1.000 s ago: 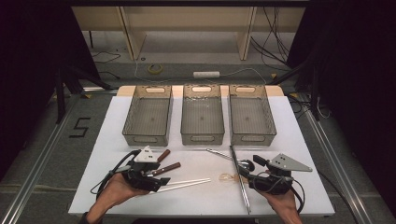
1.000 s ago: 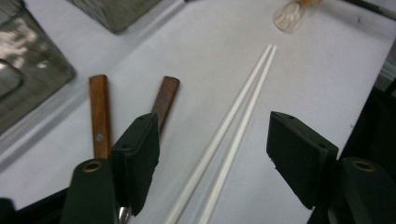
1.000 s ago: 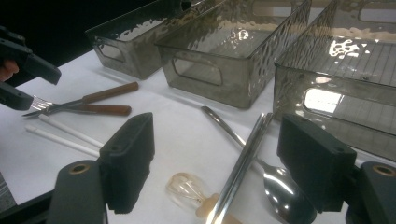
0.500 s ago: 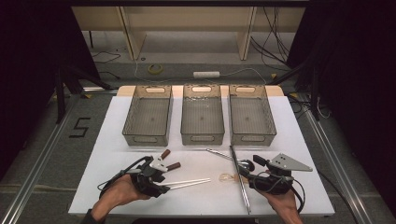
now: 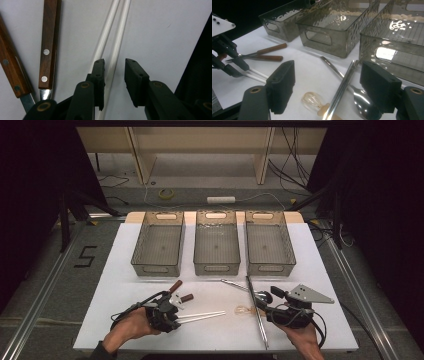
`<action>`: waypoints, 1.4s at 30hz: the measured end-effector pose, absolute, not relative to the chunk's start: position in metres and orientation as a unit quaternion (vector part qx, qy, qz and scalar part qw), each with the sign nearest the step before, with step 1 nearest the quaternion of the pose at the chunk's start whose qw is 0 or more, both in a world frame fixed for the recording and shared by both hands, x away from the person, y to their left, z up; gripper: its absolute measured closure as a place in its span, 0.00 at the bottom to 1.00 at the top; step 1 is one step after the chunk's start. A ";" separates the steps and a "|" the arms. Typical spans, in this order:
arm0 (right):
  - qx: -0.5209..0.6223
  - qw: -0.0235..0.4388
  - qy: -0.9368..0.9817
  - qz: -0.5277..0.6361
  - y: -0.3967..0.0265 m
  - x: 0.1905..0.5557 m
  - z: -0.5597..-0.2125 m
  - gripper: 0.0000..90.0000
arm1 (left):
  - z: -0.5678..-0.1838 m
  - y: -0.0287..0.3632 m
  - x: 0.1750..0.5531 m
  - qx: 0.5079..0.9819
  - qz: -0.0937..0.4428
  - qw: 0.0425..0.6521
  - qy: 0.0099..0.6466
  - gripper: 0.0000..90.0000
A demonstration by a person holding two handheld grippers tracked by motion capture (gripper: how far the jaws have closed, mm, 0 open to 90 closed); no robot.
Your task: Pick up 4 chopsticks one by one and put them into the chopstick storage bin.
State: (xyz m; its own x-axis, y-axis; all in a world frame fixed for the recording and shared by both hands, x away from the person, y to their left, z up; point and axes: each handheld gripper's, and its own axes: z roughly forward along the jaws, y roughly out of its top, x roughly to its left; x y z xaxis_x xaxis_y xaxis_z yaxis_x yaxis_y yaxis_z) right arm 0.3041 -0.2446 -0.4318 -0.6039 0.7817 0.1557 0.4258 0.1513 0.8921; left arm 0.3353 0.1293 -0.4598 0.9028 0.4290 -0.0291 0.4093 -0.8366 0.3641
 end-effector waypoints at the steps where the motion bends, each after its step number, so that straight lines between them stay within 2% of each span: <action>1: 0.409 0.175 0.738 0.507 -0.245 0.304 -0.432 0.33 | -0.460 0.129 0.335 0.958 0.027 0.184 0.219 0.78; 20: 0.410 0.174 0.739 0.506 -0.245 0.305 -0.432 0.33 | -0.463 0.121 0.336 0.973 0.027 0.142 0.177 0.89; 42: 0.412 0.174 0.739 0.503 -0.246 0.305 -0.432 0.34 | -0.462 0.122 0.333 0.978 0.031 0.151 0.142 0.93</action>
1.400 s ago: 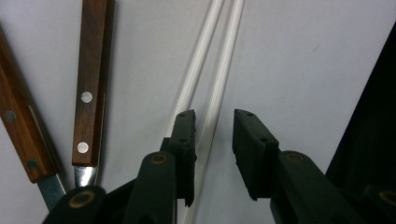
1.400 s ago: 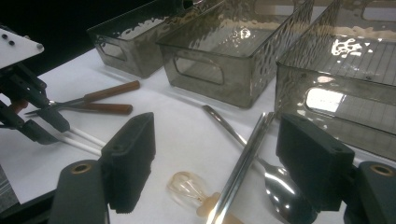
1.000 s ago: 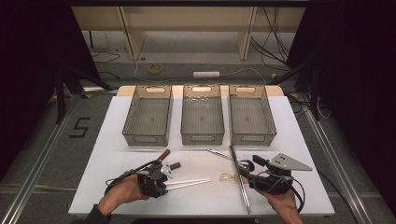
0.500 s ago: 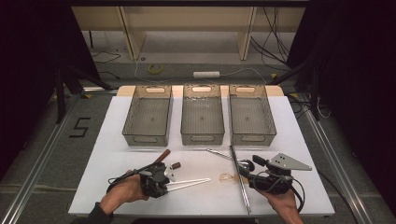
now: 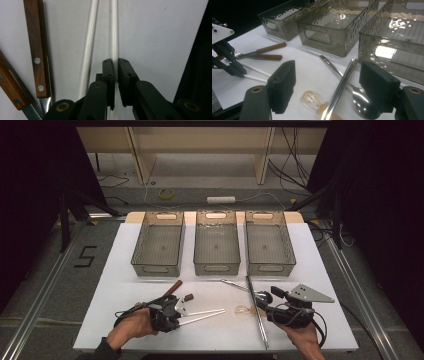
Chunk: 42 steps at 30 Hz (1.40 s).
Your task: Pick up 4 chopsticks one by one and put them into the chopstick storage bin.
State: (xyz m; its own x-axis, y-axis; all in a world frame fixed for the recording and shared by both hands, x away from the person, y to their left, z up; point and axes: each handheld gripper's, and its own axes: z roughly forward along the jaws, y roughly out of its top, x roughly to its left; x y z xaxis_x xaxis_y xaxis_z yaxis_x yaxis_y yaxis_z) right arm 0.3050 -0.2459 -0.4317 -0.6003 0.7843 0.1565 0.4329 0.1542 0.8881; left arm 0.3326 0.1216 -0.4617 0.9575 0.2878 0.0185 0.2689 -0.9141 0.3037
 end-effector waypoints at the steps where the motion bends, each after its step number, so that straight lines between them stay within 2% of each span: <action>1: 0.411 0.175 0.740 0.503 -0.246 0.305 -0.432 0.34 | -0.461 0.122 0.332 0.977 0.029 0.151 0.144 0.93; 13: 0.411 0.174 0.739 0.504 -0.247 0.305 -0.432 0.34 | -0.445 0.126 0.334 0.957 0.026 0.212 0.194 0.93; 24: 0.417 0.174 0.737 0.503 -0.247 0.306 -0.433 0.34 | -0.426 0.135 0.342 0.926 0.049 0.274 0.254 0.93; 42: 0.421 0.171 0.735 0.503 -0.248 0.306 -0.434 0.34 | -0.403 0.155 0.373 0.887 0.086 0.324 0.317 0.93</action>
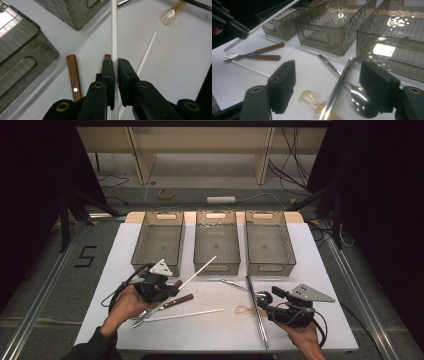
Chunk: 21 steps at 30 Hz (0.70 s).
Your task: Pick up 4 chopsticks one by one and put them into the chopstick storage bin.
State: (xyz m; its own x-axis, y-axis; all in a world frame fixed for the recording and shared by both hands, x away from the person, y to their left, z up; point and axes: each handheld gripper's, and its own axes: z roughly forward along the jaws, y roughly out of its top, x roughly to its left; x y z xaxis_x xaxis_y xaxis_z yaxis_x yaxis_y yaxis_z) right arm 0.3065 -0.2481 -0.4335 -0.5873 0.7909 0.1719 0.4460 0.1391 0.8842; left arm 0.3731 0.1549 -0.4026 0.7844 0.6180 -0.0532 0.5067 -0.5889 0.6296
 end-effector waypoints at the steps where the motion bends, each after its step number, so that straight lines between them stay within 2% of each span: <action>1: 0.421 0.171 0.735 0.503 -0.248 0.307 -0.434 0.34 | -0.403 0.155 0.375 0.886 0.087 0.325 0.318 0.93; 21: 0.422 0.171 0.732 0.506 -0.250 0.307 -0.434 0.34 | -0.383 0.187 0.413 0.842 0.137 0.351 0.386 0.93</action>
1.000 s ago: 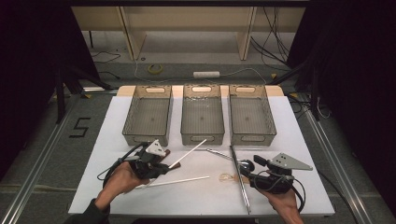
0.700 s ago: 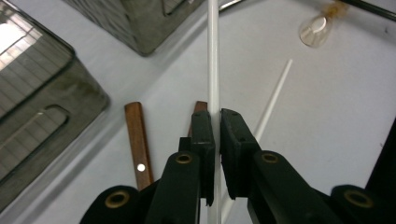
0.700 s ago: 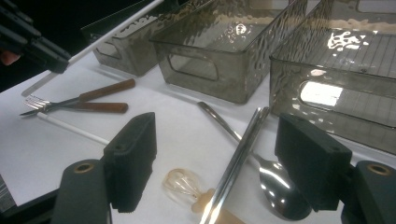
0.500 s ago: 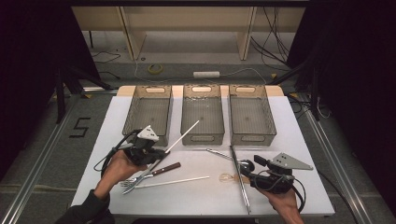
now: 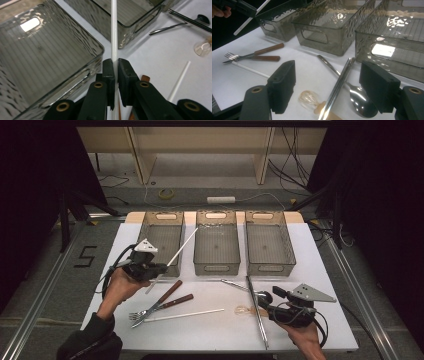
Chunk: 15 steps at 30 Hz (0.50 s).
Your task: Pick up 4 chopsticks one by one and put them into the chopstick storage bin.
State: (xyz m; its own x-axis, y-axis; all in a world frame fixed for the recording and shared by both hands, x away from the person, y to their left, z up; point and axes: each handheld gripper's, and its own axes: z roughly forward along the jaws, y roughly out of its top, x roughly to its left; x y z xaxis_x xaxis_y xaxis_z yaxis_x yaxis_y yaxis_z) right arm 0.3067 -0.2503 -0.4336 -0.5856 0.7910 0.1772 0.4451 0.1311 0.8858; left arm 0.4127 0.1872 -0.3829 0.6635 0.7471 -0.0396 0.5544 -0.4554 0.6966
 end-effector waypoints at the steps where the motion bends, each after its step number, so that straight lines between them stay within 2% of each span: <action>1: 0.422 0.171 0.733 0.506 -0.250 0.307 -0.434 0.34 | -0.382 0.188 0.415 0.840 0.138 0.352 0.390 0.93; 15: 0.422 0.170 0.733 0.506 -0.250 0.307 -0.434 0.34 | -0.368 0.204 0.444 0.815 0.162 0.364 0.420 0.93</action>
State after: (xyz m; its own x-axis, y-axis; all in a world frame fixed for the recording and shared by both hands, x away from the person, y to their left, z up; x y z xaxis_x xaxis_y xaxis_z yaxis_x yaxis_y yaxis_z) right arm 0.3069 -0.2503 -0.4338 -0.5854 0.7909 0.1784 0.4469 0.1312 0.8849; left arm 0.4442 0.2039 -0.3680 0.5941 0.8033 -0.0417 0.5671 -0.3815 0.7300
